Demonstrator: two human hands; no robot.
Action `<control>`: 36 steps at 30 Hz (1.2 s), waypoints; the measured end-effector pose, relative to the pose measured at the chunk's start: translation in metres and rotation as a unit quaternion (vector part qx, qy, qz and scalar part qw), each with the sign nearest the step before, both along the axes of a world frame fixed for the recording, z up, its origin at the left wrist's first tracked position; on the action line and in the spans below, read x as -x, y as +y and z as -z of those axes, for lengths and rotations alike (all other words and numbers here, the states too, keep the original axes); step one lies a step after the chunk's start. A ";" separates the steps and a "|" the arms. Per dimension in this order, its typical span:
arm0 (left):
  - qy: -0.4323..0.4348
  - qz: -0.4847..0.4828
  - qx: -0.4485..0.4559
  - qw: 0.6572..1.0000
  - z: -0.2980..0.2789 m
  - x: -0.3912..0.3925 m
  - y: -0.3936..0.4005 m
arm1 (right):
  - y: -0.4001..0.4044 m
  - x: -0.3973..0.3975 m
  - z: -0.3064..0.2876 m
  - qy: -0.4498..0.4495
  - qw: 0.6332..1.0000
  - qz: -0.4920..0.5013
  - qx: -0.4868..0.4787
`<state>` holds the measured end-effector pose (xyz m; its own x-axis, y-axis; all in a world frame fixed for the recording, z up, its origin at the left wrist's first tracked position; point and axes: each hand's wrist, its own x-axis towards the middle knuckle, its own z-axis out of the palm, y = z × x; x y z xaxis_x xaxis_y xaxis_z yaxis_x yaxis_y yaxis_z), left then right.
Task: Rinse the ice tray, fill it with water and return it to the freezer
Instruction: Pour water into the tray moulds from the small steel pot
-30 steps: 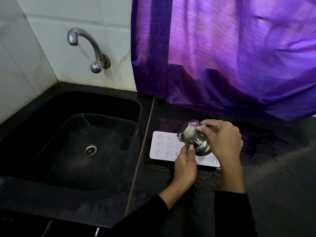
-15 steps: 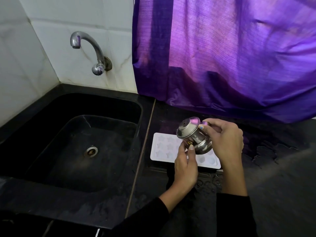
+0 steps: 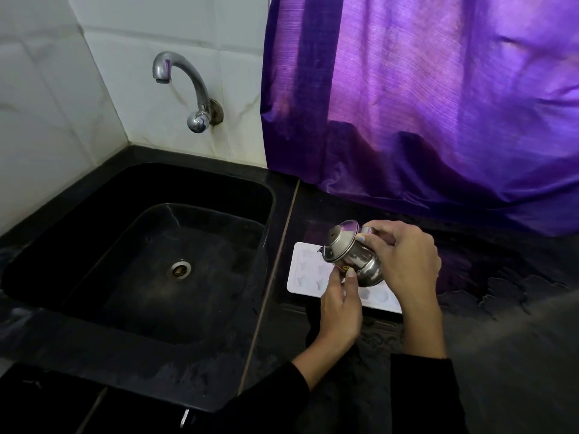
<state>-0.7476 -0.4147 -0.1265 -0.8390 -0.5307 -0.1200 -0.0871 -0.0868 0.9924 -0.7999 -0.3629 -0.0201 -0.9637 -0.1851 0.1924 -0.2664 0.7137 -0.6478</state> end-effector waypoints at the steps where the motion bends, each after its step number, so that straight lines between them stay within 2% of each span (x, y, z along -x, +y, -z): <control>1: -0.002 0.001 0.001 1.000 0.000 0.000 -0.001 | -0.001 0.000 0.000 0.001 1.000 -0.002 -0.006; 22: -0.024 0.014 -0.001 1.000 -0.003 -0.003 -0.004 | -0.004 0.002 0.006 0.020 0.999 -0.010 -0.033; 36: -0.001 0.006 0.012 1.000 -0.004 -0.001 0.007 | 0.021 0.002 0.011 -0.028 0.991 0.005 0.133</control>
<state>-0.7467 -0.4077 -0.1220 -0.8446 -0.5241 -0.1096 -0.0906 -0.0619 0.9940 -0.8014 -0.3415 -0.0309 -0.9755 -0.1261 0.1802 -0.2196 0.5176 -0.8270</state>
